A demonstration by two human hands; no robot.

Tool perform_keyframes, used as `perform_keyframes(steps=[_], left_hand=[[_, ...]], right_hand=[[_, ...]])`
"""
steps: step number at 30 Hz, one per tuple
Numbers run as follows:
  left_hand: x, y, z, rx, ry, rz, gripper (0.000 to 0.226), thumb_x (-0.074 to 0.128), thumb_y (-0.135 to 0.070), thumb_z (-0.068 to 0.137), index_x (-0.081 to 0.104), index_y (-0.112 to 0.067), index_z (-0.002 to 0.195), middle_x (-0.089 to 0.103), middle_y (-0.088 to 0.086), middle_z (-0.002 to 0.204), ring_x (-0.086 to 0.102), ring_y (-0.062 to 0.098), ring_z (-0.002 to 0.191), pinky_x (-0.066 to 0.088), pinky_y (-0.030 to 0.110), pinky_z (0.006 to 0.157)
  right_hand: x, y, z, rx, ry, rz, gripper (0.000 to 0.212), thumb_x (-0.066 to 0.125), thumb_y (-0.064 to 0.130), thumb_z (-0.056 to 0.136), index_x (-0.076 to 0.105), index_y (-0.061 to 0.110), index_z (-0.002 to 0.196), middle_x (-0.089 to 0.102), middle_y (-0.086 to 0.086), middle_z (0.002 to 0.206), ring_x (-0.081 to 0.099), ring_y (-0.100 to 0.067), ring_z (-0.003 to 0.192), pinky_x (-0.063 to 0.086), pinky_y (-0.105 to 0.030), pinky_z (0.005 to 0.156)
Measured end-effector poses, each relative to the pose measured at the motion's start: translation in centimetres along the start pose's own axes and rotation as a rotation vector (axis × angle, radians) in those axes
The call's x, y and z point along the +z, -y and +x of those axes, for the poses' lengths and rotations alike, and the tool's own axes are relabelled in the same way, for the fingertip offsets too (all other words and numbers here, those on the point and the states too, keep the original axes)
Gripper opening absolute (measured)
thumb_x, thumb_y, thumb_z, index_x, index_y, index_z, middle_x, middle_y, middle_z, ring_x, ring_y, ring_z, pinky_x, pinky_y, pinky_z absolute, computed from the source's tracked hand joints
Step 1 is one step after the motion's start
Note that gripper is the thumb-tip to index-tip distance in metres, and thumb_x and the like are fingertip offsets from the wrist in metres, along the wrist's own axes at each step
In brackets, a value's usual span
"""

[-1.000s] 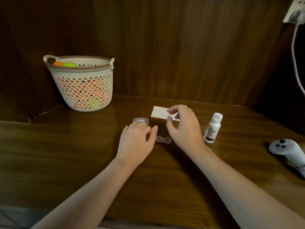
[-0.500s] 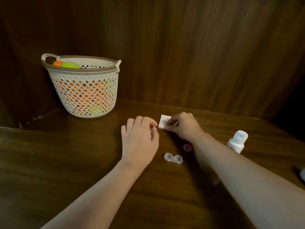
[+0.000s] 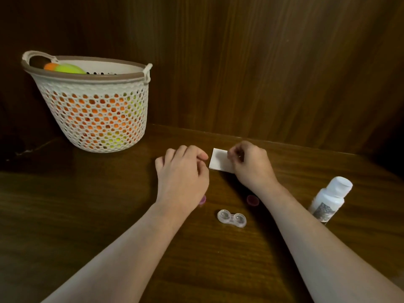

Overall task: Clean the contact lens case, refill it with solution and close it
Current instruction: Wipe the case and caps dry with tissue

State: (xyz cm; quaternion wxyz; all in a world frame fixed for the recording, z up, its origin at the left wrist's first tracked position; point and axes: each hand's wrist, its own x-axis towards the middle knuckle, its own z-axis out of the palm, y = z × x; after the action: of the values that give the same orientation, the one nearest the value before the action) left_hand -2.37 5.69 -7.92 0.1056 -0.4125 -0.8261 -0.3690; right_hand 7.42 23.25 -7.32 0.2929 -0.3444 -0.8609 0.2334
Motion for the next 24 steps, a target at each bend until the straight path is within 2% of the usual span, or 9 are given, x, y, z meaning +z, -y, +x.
perform_keyframes(steps=[2,4,6,8,12,14,18,21,24], left_hand=[[0.0,-0.3,-0.2,0.023,0.013,0.026,0.022,0.059,-0.032,0.104,0.064,-0.039,0.124,0.065,-0.014,0.127,0.051,0.01,0.126,0.033,0.04,0.112],[0.0,-0.3,-0.2,0.023,0.038,0.052,0.024,0.058,-0.034,0.104,0.064,-0.039,0.126,0.064,-0.014,0.129,0.051,0.01,0.127,0.034,0.041,0.113],[-0.1,-0.3,-0.1,0.002,0.059,0.061,0.025,0.058,-0.034,0.104,0.064,-0.039,0.128,0.063,-0.014,0.132,0.05,0.011,0.13,0.033,0.041,0.114],[-0.2,-0.2,0.0,-0.016,0.076,0.059,0.027,0.058,-0.034,0.104,0.065,-0.039,0.129,0.063,-0.013,0.135,0.049,0.011,0.132,0.033,0.042,0.116],[-0.1,-0.1,0.1,-0.014,0.118,0.06,0.028,0.057,-0.033,0.105,0.066,-0.039,0.131,0.064,-0.013,0.137,0.048,0.012,0.134,0.03,0.045,0.118],[0.0,0.0,0.2,-0.021,0.132,0.054,0.029,0.057,-0.033,0.106,0.066,-0.039,0.132,0.064,-0.013,0.138,0.048,0.012,0.135,0.029,0.045,0.119],[0.0,0.1,0.3,-0.031,0.161,0.032,0.03,0.056,-0.032,0.107,0.065,-0.038,0.134,0.064,-0.013,0.139,0.047,0.013,0.137,0.028,0.046,0.121],[0.1,0.1,0.4,-0.036,0.165,0.019,0.028,0.053,-0.035,0.108,0.065,-0.038,0.133,0.064,-0.013,0.138,0.048,0.014,0.137,0.028,0.048,0.121],[0.1,0.1,0.5,-0.016,0.196,0.014,0.03,0.049,-0.041,0.109,0.064,-0.038,0.136,0.062,-0.014,0.141,0.045,0.013,0.138,0.026,0.049,0.121]], right_hand=[[-0.2,0.4,-0.1,-0.07,-0.116,-0.001,0.007,0.063,0.028,0.107,0.066,0.031,0.1,0.071,0.01,0.1,0.066,-0.011,0.096,0.05,-0.024,0.07],[-0.5,0.6,0.3,-0.093,-0.12,-0.042,0.006,0.068,0.037,0.103,0.065,0.035,0.099,0.07,0.01,0.1,0.066,-0.013,0.097,0.053,-0.028,0.072],[-0.7,0.7,0.6,-0.052,0.033,-0.112,0.023,0.078,0.058,0.09,0.066,0.039,0.095,0.066,0.014,0.104,0.06,-0.011,0.103,0.052,-0.034,0.075],[-0.7,0.7,0.5,-0.006,0.22,-0.116,0.037,0.084,0.071,0.074,0.068,0.041,0.09,0.063,0.022,0.1,0.055,-0.003,0.098,0.047,-0.031,0.071],[-0.2,0.4,0.5,-0.057,0.244,-0.111,0.02,0.088,0.055,0.08,0.073,0.042,0.079,0.06,0.029,0.088,0.05,0.005,0.085,0.041,-0.027,0.067],[-0.2,0.3,0.6,-0.054,0.241,-0.083,0.014,0.087,0.047,0.085,0.077,0.04,0.079,0.067,0.024,0.091,0.055,0.002,0.09,0.044,-0.028,0.069],[-0.4,-0.1,0.8,-0.02,0.261,-0.034,0.015,0.086,0.041,0.089,0.078,0.038,0.077,0.071,0.023,0.095,0.06,-0.004,0.101,0.049,-0.034,0.083],[-0.2,-0.1,0.9,-0.006,0.262,-0.072,0.013,0.079,0.041,0.095,0.074,0.038,0.084,0.069,0.016,0.101,0.061,-0.01,0.105,0.051,-0.035,0.084],[-0.2,-0.1,0.9,-0.034,0.21,-0.049,0.013,0.066,0.04,0.105,0.065,0.038,0.093,0.066,0.015,0.102,0.061,-0.009,0.096,0.049,-0.032,0.075]])
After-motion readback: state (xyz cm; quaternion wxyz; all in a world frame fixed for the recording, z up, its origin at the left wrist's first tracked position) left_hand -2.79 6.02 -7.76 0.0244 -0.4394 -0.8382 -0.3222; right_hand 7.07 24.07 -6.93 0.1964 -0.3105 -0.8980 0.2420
